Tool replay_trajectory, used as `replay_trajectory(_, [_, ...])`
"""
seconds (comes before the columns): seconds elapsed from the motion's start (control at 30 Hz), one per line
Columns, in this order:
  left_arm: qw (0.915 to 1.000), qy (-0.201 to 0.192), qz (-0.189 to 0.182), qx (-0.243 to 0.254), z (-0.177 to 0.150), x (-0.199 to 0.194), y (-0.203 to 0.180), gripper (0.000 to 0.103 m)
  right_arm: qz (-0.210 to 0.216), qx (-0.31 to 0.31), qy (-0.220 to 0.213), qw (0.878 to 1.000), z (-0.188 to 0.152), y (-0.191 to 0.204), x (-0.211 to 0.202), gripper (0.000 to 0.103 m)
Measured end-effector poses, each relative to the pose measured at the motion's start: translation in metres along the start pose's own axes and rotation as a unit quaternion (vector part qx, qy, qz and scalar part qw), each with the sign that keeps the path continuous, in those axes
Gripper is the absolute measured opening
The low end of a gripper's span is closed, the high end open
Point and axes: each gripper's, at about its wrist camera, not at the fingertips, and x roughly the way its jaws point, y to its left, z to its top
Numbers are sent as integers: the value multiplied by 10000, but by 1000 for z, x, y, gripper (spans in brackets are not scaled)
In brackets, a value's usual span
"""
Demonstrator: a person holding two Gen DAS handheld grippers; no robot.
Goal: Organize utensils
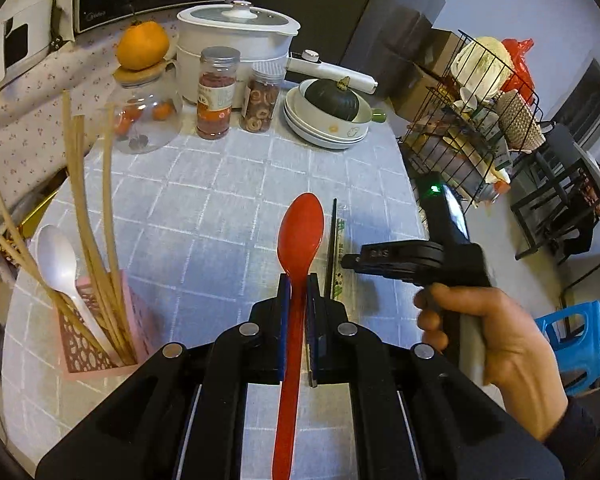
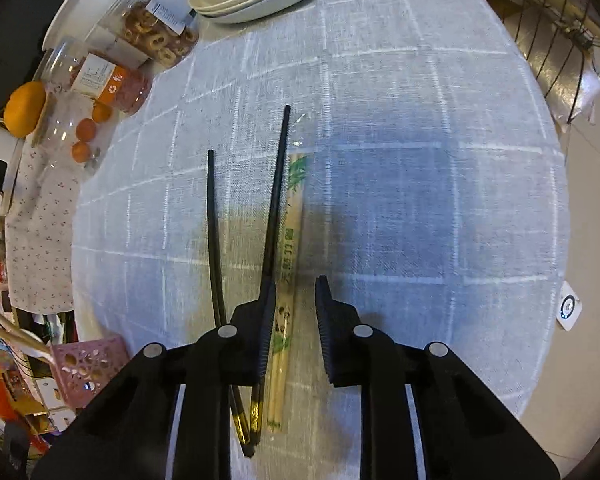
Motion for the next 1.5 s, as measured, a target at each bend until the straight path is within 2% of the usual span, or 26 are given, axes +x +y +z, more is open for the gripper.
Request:
replay_trajectory(0.13, [9999, -83, -81, 8, 1, -9, 1, 7, -213, -148, -79, 9996, -1, 11, 7, 19])
replay_trajectory(0.2, [9999, -114, -96, 38, 1, -13, 2, 7, -131, -226, -92, 9996, 0, 15, 7, 6])
replay_trajectory(0.3, [9996, -206, -195, 65, 0, -20, 2, 7, -414, -333, -185, 9984, -3, 22, 0, 5])
replay_trajectory(0.53, [9989, -388, -230, 93, 2, -31, 3, 7, -220, -535, -621, 9964, -7, 33, -39, 5])
replay_trajectory(0.6, [9986, -488, -202, 88, 3, -35, 4, 7, 63, -595, -879, 9943, -9, 38, -56, 5])
replay_trajectory(0.7, [9961, -849, -220, 37, 9, -51, 11, 7, 681, -771, -1367, 9852, -16, 53, -85, 5])
replay_trajectory(0.83, [9865, -1596, -346, -98, 18, -85, 32, 7, 1179, -1056, -1881, 9693, -32, 76, -113, 5])
replay_trajectory(0.97, [9769, -2121, -202, -178, 20, -106, 59, 7, 1560, -1254, -2106, 9569, -42, 95, -129, 5])
replay_trajectory(1.13, [9670, -2516, -11, -408, 12, -113, 93, 7, 2039, -1489, -2334, 9390, -57, 118, -141, 5])
replay_trajectory(1.23, [9644, -2594, 152, -499, 5, -104, 106, 7, 2266, -1677, -2513, 9259, -69, 130, -147, 5])
replay_trajectory(1.5, [9567, -2857, 339, -447, -12, -78, 119, 7, 2643, -1913, -2733, 9049, -97, 158, -144, 6])
